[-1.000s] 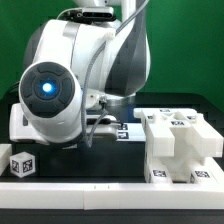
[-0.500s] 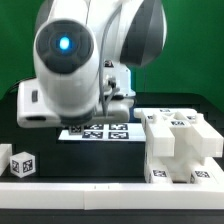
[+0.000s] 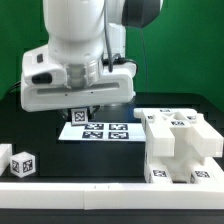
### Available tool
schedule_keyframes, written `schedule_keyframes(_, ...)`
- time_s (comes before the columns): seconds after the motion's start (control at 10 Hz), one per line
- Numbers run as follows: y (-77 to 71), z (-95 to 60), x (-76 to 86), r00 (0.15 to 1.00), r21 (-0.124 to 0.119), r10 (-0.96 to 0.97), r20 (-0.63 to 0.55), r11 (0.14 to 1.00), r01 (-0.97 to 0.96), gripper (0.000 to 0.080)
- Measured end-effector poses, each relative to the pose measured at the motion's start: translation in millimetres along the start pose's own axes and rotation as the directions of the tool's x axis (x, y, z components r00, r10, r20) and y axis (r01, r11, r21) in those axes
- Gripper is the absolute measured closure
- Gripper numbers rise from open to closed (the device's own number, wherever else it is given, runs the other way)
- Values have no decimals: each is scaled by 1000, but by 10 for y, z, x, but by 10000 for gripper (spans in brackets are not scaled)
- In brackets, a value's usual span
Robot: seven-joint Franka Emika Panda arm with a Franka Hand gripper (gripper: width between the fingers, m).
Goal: Assemble chair
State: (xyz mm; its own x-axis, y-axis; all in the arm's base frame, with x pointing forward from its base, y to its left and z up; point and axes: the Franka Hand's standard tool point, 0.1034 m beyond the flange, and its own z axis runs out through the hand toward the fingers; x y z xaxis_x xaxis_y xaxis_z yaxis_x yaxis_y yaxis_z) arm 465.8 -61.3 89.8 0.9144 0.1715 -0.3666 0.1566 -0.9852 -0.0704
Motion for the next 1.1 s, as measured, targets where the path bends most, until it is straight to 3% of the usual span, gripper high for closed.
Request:
schedule_keyframes(0.1,-153,-280,74,997,26,-6,-76,1000,8,517)
schedule_keyframes(0.2,-251,-492,207,982,32,-7,-186,999,13,517)
schedule_keyframes(0.3,-321,-636,267,958,-6,-43,-283,999,43,517)
schedule_keyframes(0.6,-214,-581,243,890,-47,-46,-454,998,28,517)
schedule_keyframes(0.7,-256,-616,269,869,-43,-28,-495,999,8,517)
schedule_keyframes(0.8,-434,-723,342,836,-18,-5,-549,1000,-6,517)
schedule_keyframes(0.9,-622,-777,417,811,31,39,-584,999,-26,517)
schedule_keyframes(1.0,-766,-879,521,750,60,92,-654,996,-70,517)
schedule_keyframes(1.1,-943,-957,604,677,37,87,-731,995,-88,517)
